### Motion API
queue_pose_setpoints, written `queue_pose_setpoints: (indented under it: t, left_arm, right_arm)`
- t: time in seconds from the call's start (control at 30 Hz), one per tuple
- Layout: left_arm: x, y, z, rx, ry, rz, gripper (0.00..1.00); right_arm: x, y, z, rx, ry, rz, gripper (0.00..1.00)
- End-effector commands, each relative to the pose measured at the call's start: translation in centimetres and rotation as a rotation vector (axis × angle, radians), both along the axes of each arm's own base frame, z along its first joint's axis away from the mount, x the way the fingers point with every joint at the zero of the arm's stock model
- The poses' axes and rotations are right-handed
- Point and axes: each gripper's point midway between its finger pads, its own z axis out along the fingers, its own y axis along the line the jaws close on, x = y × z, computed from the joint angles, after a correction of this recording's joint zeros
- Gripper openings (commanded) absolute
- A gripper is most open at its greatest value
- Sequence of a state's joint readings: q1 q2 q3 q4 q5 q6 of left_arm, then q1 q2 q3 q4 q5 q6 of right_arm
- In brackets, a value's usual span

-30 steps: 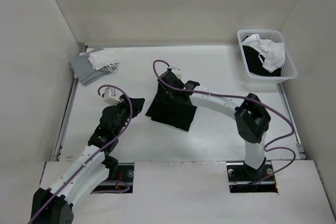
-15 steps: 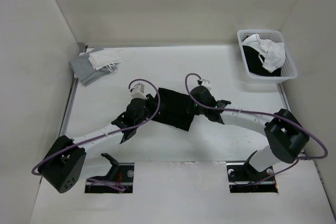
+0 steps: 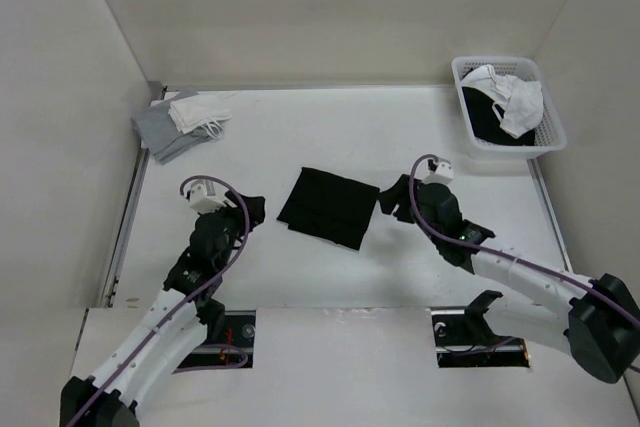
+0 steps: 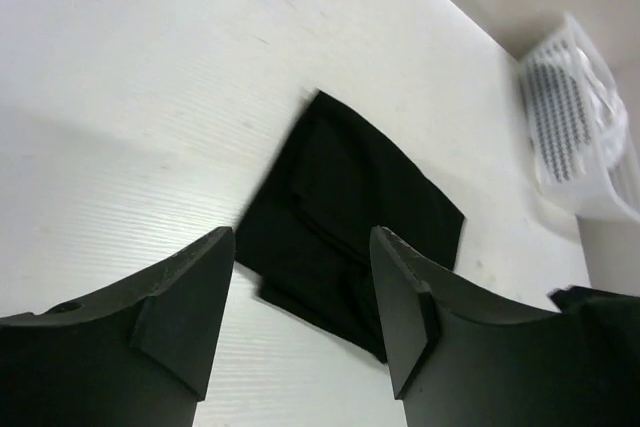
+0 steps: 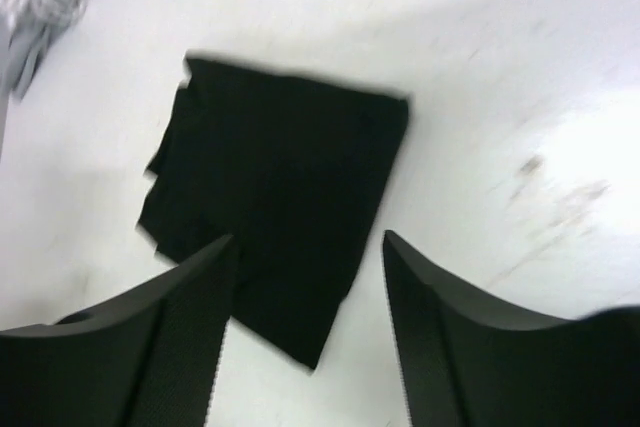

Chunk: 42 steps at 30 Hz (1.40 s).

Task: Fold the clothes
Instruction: Fold the tank top

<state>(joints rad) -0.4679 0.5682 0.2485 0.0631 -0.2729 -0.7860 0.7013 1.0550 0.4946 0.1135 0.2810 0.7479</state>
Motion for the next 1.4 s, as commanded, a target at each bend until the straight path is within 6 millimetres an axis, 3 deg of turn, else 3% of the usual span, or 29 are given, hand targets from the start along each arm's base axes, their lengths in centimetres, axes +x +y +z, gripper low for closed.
queue_pose_setpoints:
  t: [0.0,0.07,0.13,0.2,0.3,0.5,1.37]
  left_arm:
    - [-0.2,3.2,-1.3,0.076,0.08,0.1,0.56]
    - [0.0,4.2,-1.7,0.094,0.126,0.125,0.58]
    - [0.1,4.6,-2.3,0.099,0.157,0.13,0.59]
    - [0.3,4.8,-3.0,0.086,0.192,0.132,0.59]
    - [0.7,5.0,-3.3,0.056,0.211,0.142,0.58]
    - [1.8,5.1,-2.4,0.038,0.183,0.154,0.58]
    - [2.6,5.1,-3.8,0.032,0.204,0.151,0.57]
  right_arm:
    - [3.9,-1.8,5.2,0.023,-0.172,-0.093,0.67]
    - [5.5,-3.6,6.5,0.023,-0.231,-0.161,0.72]
    - [6.2,-5.7,6.6,0.024,-0.274,-0.23,0.76]
    - [6.2,-7.8,4.9,0.022,-0.28,-0.304,0.77]
    - [5.7,-9.1,2.9,0.037,-0.252,-0.354,0.79]
    - [6.0,-8.4,2.8,0.052,-0.242,-0.329,0.82]
    - [6.4,-8.9,2.1,0.059,-0.217,-0.332,0.82]
